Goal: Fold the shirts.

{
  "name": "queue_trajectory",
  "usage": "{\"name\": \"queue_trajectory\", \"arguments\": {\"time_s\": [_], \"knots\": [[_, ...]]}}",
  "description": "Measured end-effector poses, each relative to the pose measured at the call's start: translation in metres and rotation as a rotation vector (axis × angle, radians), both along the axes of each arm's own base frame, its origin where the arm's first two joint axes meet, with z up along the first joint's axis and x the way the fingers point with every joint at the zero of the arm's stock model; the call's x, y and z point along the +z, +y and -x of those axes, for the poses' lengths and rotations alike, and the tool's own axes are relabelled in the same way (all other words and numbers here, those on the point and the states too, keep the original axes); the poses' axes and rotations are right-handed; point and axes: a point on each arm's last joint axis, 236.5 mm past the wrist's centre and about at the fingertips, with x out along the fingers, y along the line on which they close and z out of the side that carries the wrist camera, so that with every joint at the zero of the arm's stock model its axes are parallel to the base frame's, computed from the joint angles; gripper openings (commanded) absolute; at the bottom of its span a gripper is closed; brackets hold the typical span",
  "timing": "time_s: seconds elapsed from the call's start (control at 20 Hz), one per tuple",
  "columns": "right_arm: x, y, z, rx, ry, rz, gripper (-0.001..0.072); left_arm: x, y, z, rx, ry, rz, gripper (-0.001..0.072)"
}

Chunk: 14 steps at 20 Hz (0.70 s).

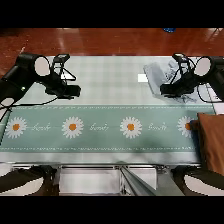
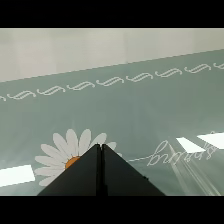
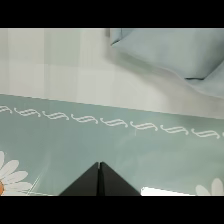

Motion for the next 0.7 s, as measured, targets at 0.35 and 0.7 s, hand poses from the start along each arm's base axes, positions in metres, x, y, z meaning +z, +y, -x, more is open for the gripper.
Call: {"name": "queue_trajectory", "arguments": {"time_s": [0.35,0.7], "knots": [[0.006,-0.003,-0.026,-0.007,-0.112,0.01,0.0099,0.003,-0.005,-0.018,0.006,-0.075,0.024,0.0059],[0.027,-0.087,-0.121,-0.147,-0.495,0.244,0.0411,0.009,-0.007,-0.093,0.009,-0.357,0.026,0.0506]]}}
